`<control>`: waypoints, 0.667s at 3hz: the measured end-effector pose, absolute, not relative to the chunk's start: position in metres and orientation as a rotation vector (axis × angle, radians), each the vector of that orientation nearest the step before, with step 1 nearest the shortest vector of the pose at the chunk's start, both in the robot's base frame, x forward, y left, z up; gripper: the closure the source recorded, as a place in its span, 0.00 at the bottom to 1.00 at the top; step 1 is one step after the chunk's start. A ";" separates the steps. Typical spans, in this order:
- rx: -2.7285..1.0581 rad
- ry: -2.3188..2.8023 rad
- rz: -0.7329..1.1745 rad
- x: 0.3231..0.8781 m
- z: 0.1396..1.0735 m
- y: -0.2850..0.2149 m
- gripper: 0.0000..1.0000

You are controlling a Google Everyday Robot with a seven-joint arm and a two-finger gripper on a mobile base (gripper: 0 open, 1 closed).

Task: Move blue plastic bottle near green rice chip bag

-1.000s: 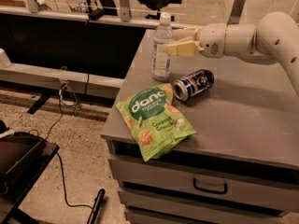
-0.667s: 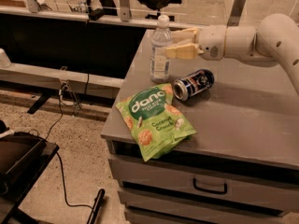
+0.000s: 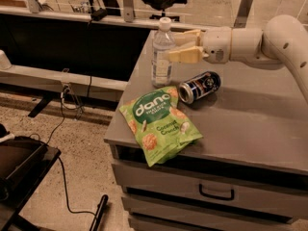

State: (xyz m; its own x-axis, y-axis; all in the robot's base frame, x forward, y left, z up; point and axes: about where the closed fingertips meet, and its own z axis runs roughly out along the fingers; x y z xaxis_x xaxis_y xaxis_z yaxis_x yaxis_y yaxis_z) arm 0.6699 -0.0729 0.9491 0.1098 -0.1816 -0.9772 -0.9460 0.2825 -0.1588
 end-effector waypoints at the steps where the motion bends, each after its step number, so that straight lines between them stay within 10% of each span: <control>1: -1.182 1.334 0.816 0.666 0.951 -0.069 0.66; 2: -1.210 1.328 0.835 0.663 0.952 -0.067 0.44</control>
Offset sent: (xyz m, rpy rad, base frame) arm -0.0098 0.0023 0.0040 -0.0259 0.0019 0.0842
